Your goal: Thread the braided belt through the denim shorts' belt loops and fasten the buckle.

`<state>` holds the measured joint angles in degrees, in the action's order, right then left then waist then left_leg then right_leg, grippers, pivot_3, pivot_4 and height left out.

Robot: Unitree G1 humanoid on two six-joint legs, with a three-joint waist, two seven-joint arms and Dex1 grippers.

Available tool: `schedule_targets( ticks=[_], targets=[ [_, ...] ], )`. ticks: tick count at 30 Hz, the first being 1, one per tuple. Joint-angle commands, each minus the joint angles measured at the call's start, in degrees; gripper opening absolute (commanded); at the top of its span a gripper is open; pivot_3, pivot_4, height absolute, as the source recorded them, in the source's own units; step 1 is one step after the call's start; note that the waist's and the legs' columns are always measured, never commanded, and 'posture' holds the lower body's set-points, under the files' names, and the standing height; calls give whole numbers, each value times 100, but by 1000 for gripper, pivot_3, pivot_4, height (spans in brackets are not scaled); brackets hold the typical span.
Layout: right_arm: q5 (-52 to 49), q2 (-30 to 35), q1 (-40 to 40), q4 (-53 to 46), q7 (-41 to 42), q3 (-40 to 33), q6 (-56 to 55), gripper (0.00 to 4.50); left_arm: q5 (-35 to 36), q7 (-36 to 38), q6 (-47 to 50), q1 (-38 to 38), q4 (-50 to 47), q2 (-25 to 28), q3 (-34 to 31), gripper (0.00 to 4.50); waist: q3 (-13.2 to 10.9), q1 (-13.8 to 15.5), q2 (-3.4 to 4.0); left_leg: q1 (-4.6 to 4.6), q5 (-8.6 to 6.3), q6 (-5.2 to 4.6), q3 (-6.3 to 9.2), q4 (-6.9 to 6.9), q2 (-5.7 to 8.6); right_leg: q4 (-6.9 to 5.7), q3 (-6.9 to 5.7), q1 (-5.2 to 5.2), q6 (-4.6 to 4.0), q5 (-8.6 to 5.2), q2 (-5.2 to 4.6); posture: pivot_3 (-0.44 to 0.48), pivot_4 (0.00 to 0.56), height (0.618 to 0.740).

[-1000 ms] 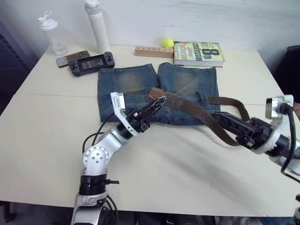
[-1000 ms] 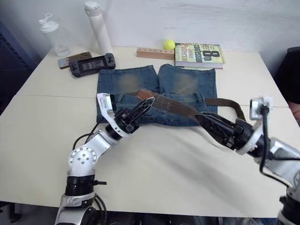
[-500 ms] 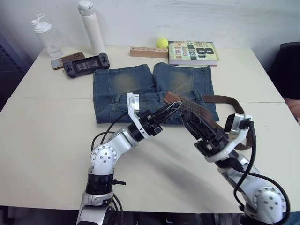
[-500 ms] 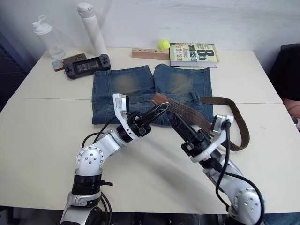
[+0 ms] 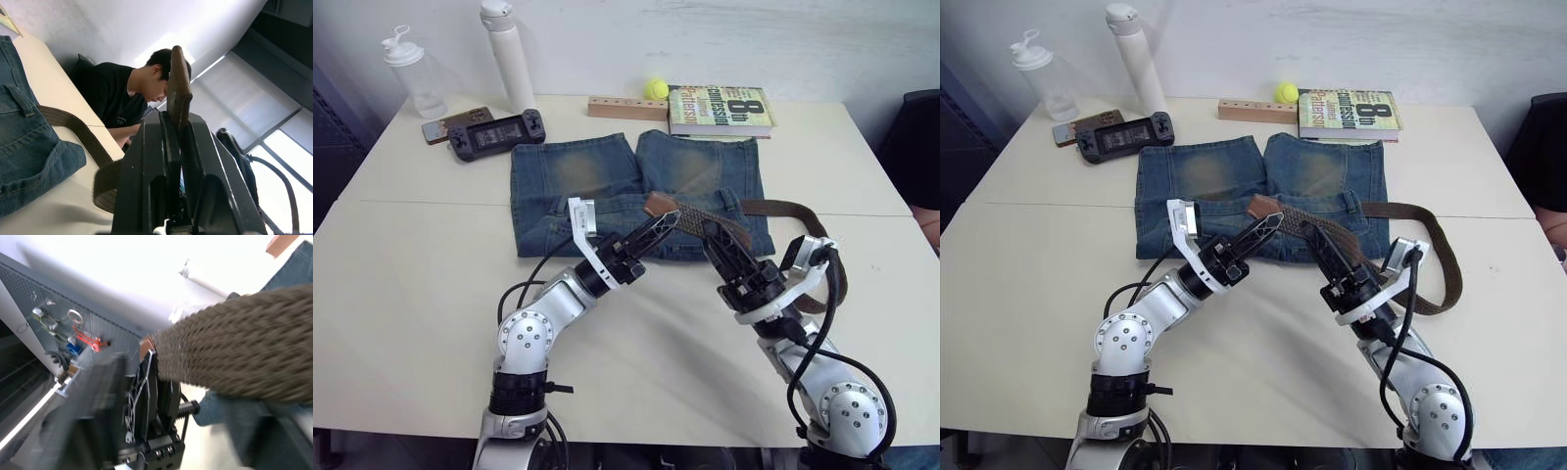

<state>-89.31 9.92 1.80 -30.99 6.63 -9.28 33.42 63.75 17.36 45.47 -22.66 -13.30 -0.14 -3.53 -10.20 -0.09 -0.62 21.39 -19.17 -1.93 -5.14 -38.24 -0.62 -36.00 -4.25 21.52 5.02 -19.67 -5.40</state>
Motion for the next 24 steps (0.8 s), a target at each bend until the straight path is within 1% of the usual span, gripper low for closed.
schedule_targets(
  ticks=[1, 2, 3, 5, 7, 8, 9, 11, 12, 13, 15, 16, 18, 19, 22, 24],
  targets=[
    [-57, 1, 65, -92, 111, -57, -150, 814, 108, -32, -34, 46, -267, -41, -2, 0, 0, 0, 0, 0, 0, 0, 1, 0, 0, 0, 0, 0, 0, 0, 0, 0, 150, 738],
    [-49, -1, 71, -85, 108, -52, -164, 215, 115, -29, -22, 46, -267, -31, 2, 0, 0, 0, 0, 0, 0, 0, 0, 0, 0, 0, 0, 0, 0, 0, 0, 0, 150, 738],
    [-19, -6, 81, -75, 108, -56, -192, 45, 131, -3, 11, 42, -267, -10, 18, 0, 0, 2, 0, 0, 0, 0, 0, 0, 0, 0, 0, 0, 0, 0, 0, 0, 150, 738],
    [75, 23, 95, -99, 82, -88, -243, 45, 40, 123, 51, -3, -263, 117, 85, 0, 0, 2, 0, 0, 0, 0, 0, 0, 0, 1, 0, 0, 0, 0, 0, 0, 150, 738],
    [55, 229, 0, -293, 88, -155, -163, 0, -189, 263, 61, -85, -243, 403, 129, 907, 0, 1, 0, 0, 0, 0, 0, 0, 0, 0, 0, 0, 0, 0, 0, 0, 150, 738],
    [-48, 368, -80, -406, 68, -245, -124, 0, -247, 317, 61, -153, -181, 553, 74, 1271, 0, -1, 0, 0, 0, 0, 0, 1, 0, 0, 0, 0, 0, 0, 0, 0, 150, 738],
    [-162, 513, -165, -492, 52, -371, -116, 0, -323, 414, 31, -221, -106, 732, 19, 1731, 0, 4, 1, 0, 0, 0, 0, 1, 0, -1, 0, 1, 0, 0, 0, 0, 150, 738],
    [-409, 845, -330, -589, 39, -703, -149, 0, -962, 927, -190, -354, 21, 1351, 261, 2637, 0, 4, 1, 2, 0, 0, 2, 2, 0, -2, -2, 1, 0, 0, 0, 0, 150, 738],
    [-521, 975, -399, -609, 17, -868, -201, 0, -1386, 1234, -381, -410, 106, 1662, 505, 3070, 0, 4, 1, 1, 0, 0, -1, 3, 0, -1, -2, 1, -1, 0, 1, 0, 150, 738],
    [-669, 1139, -480, -632, -5, -1069, -231, 0, -1895, 1506, -645, -494, 211, 1957, 825, 3628, 0, 3, 2, 1, 0, 0, -1, 4, 1, -2, -2, 0, -1, 0, 1, 0, 150, 738],
    [-932, 1492, -664, -704, 20, -1416, -186, 0, -2951, 1933, -1330, -700, 433, 2372, 1523, 4360, 1, 27, 5, -2, 0, 0, -3, 5, 3, 0, -1, -1, -1, 0, 0, 0, 150, 738],
    [-1050, 1691, -794, -761, 60, -1583, -131, 0, -3522, 2113, -1785, -834, 619, 2508, 1882, 4464, 1, 33, 6, -2, 0, -1, -5, 6, 6, 2, -1, -1, -1, 0, -1, 0, 150, 738],
    [-1244, 2067, -1075, -877, 143, -1883, -20, 0, -4526, 2308, -2707, -1145, 1171, 2577, 2447, 4464, 1, 99, 5, -2, -2, -4, -5, 7, 9, 7, 0, -2, -1, 0, -5, 0, 150, 738],
    [-1310, 2209, -1184, -915, 173, -1977, 1, 0, -4889, 2358, -3068, -1263, 1419, 2564, 2615, 4464, 0, 123, 5, -1, -2, -5, -6, 7, 9, 12, 0, -2, -1, 0, -5, 0, 150, 738],
    [-1309, 2664, -1699, -1106, 331, -2410, 121, 0, -5528, 2388, -3962, -1801, 2444, 2135, 2844, 4464, 0, 157, 5, -2, -3, -7, -8, 8, 8, 19, 2, 0, -1, 0, -7, 0, 150, 738],
    [-1299, 2784, -2014, -1226, 349, -2616, 103, 0, -5840, 2286, -4398, -2163, 3118, 1810, 2853, 4464, 0, 174, 4, 0, -3, -9, -6, 7, 5, 19, -1, 0, -1, 0, -7, 0, 150, 738]
  ],
)
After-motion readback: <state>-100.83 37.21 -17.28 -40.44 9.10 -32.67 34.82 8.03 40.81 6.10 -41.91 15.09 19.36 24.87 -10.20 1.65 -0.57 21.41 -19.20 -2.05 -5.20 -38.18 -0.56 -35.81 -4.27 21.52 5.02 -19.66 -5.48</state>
